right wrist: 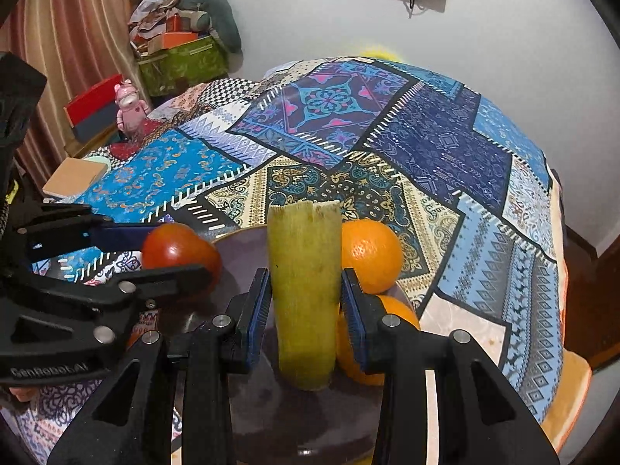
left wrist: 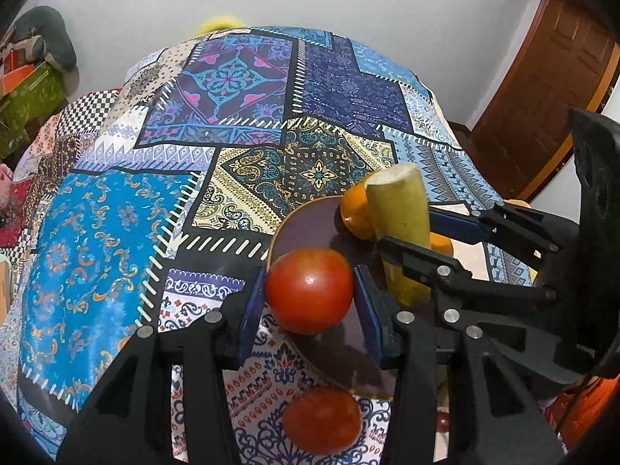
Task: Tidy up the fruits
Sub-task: 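Lower the cylinder and tomato onto the purple plate and open both tools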
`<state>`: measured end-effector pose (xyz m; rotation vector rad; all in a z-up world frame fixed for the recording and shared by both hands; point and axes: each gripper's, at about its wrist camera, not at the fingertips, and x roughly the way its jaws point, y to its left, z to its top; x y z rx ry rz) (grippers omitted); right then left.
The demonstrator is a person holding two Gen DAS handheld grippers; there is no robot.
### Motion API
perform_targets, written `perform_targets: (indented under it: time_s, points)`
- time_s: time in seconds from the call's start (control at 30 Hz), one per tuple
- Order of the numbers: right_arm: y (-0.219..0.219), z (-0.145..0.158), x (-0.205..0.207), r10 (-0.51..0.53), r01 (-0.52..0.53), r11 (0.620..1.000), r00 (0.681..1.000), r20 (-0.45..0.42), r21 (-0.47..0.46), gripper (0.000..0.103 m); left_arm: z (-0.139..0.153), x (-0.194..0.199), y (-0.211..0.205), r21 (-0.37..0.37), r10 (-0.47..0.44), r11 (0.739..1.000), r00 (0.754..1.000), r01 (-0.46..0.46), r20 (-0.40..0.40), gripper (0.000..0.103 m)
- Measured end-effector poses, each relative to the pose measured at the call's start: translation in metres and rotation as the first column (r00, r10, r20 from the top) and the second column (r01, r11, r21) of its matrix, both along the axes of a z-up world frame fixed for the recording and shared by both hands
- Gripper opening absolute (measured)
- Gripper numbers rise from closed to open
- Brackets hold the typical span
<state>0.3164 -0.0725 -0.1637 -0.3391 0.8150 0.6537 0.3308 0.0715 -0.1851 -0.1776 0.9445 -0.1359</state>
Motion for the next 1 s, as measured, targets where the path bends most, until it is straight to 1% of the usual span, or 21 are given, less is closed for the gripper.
perform_targets:
  time_s: [0.17, 0.23, 0.37, 0.57, 0.67, 0.73, 0.87, 1.0]
  points:
    - [-0.002, -0.012, 0.006, 0.011, -0.011, 1.000, 0.998, -0.059, 0.002, 0.033, -0.006, 0.006, -0.001, 0.010, -0.002, 1.000, 1.000, 0.002, -0.010, 0.045]
    - [-0.003, -0.013, 0.004, 0.012, -0.012, 1.000, 0.999, -0.052, 0.002, 0.032, -0.009, 0.007, 0.000, 0.004, -0.007, 1.000, 1.000, 0.007, -0.013, 0.045]
    - [-0.005, -0.013, 0.006, 0.015, -0.014, 1.000, 0.997, -0.074, 0.019, 0.033, -0.010, 0.010, 0.000, -0.008, -0.010, 1.000, 1.000, 0.009, -0.017, 0.045]
    - [-0.008, -0.016, 0.006, 0.015, -0.013, 1.000, 0.995, -0.101, 0.023, 0.033, -0.011, 0.011, -0.003, 0.010, -0.016, 1.000, 1.000, 0.016, -0.020, 0.045]
    - [-0.011, -0.012, 0.002, 0.008, -0.006, 1.000, 0.996, -0.092, 0.029, 0.033, -0.010, 0.009, -0.005, 0.019, -0.016, 1.000, 1.000, 0.016, -0.022, 0.045]
    - [-0.014, -0.008, -0.001, 0.011, -0.007, 0.999, 0.996, -0.087, 0.039, 0.033, -0.006, 0.004, -0.007, 0.028, -0.020, 0.999, 1.000, 0.021, -0.012, 0.045]
    - [-0.021, 0.006, -0.012, -0.001, 0.004, 0.999, 0.999, -0.053, 0.042, 0.033, 0.010, -0.010, -0.011, 0.044, -0.037, 0.998, 0.999, 0.035, 0.030, 0.045]
    - [-0.033, 0.022, -0.025, -0.027, 0.029, 0.998, 0.999, -0.026, 0.059, 0.033, 0.030, -0.026, -0.009, 0.037, -0.034, 0.999, 0.998, 0.032, 0.060, 0.046]
